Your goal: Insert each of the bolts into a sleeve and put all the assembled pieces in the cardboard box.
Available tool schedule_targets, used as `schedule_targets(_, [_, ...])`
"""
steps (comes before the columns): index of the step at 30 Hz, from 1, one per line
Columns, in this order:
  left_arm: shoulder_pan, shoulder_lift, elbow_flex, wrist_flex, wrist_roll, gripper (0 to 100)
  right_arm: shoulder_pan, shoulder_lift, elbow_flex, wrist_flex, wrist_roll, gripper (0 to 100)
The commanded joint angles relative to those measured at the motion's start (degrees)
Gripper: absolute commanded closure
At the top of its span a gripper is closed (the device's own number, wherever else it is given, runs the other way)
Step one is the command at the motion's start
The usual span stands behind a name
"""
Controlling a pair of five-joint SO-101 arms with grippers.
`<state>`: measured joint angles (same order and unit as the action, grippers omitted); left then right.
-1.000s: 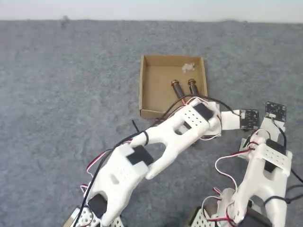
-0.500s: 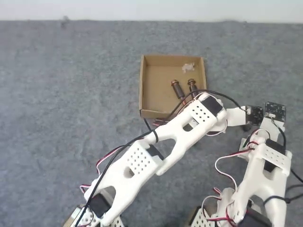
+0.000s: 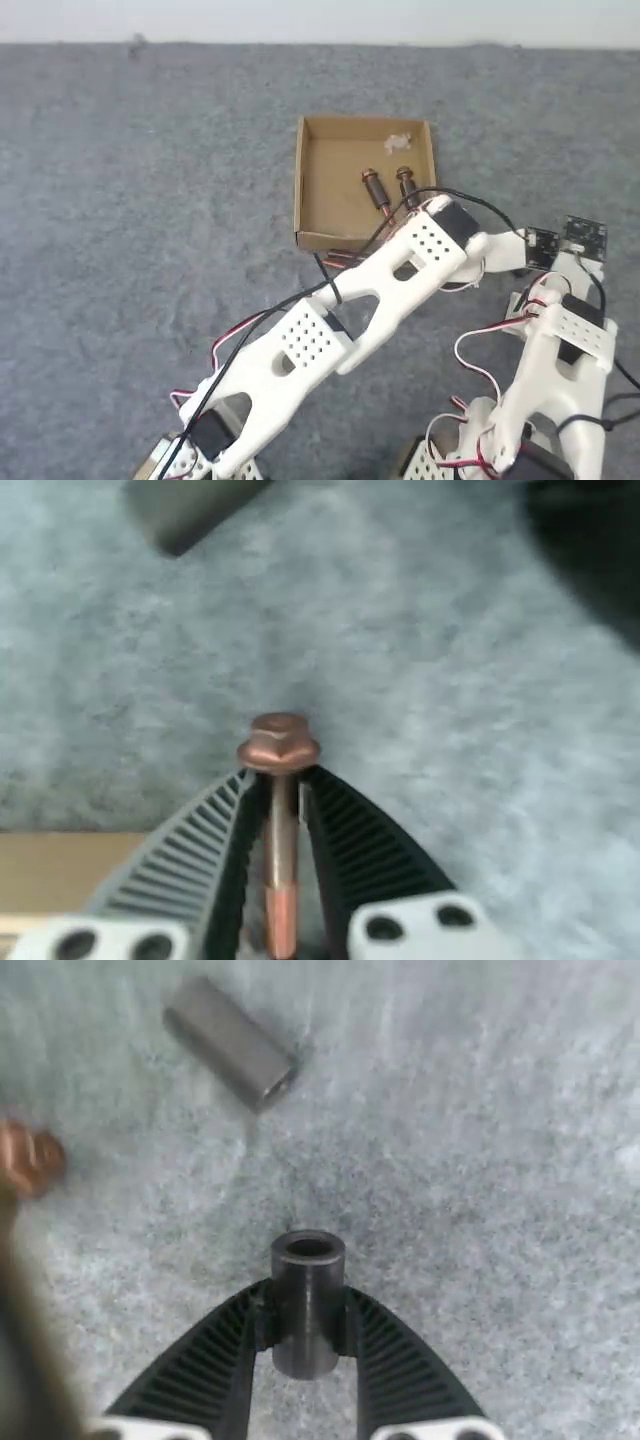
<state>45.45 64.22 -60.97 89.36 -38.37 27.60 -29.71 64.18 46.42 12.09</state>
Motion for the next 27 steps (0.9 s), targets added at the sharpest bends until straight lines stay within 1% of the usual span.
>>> schedule_targets(1, [2.5,-1.4,-11.2,7.5,6.8,99,-0.9,-0.2,-0.6,-1.0,0.1,99.2])
schedule_targets(3, [2.9,-1.3,-15.8,10.5,9.5,99,-0.9,-0.2,-0.6,-1.0,0.1,99.2])
schedule_targets(5, [2.7,-1.3,-18.5,11.3,12.8,99,-0.9,-0.2,-0.6,-1.0,0.1,99.2])
schedule_targets(7, [1.7,-1.7,-18.9,11.3,15.6,99,-0.9,-0.2,-0.6,-1.2,0.1,99.2])
schedule_targets(12, [-2.2,-3.3,-18.9,11.3,16.9,99,-0.9,-0.2,-0.6,-1.6,0.0,99.2])
schedule_targets(17, [-6.2,-9.5,-17.7,11.3,24.4,99,-0.9,-0.2,-0.6,-1.6,0.0,99.2])
schedule_targets(23, [-11.0,-14.7,-8.2,11.3,24.8,99,-0.9,-0.2,-0.6,-1.6,-0.2,99.2])
schedule_targets(27, [-12.5,-16.4,-6.1,11.3,25.2,99,-0.9,-0.2,-0.6,-1.6,-0.2,99.2])
